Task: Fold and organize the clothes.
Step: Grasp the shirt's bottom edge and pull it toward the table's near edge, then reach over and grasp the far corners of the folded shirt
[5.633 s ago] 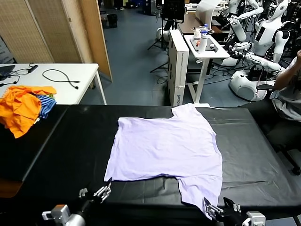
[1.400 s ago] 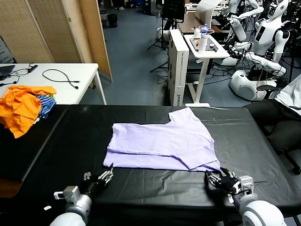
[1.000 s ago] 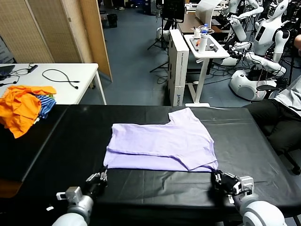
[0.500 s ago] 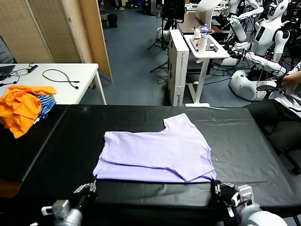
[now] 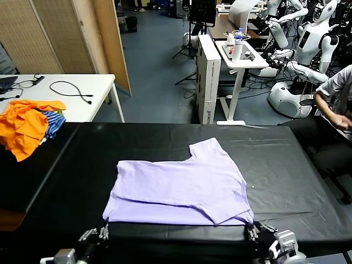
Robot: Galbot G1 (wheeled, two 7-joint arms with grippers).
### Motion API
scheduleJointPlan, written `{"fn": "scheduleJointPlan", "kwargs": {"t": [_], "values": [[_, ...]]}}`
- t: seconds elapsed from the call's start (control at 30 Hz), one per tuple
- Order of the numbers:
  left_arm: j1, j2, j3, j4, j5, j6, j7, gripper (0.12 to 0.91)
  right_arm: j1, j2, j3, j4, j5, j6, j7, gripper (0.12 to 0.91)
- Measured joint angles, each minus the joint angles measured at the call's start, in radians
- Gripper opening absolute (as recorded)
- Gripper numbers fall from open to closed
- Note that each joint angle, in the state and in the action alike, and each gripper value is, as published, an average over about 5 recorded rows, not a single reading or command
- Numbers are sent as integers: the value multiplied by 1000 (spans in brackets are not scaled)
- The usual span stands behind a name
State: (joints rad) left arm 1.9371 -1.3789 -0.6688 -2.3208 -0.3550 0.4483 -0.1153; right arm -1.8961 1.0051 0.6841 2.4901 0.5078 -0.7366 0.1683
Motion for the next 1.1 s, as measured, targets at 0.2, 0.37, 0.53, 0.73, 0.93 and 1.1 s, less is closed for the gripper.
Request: {"fn": "scheduleJointPlan", "kwargs": {"t": [0.2, 0.37, 0.53, 0.73, 0.93, 1.1], "values": [[-30, 18, -61, -57, -101, 56, -8, 904, 99, -27, 56, -18, 133, 0, 17, 906], [-154, 78, -80, -34, -249, 130, -71, 907, 270, -65, 28, -116, 233, 0, 57, 907], [-324, 157, -52, 49, -391, 206, -123, 907, 471, -112, -42, -257, 295, 0, 60, 907], [-504, 246, -7, 176, -509, 248, -136, 907, 691, -147, -175, -415, 321, 0, 59, 907], [-663, 321, 59, 326, -544, 263, -126, 907, 896, -140, -333, -568, 325, 0, 46, 907], [-774, 354, 115, 443, -559, 266, -106, 907, 1038, -115, -446, -697, 313, 0, 15, 907]]}}
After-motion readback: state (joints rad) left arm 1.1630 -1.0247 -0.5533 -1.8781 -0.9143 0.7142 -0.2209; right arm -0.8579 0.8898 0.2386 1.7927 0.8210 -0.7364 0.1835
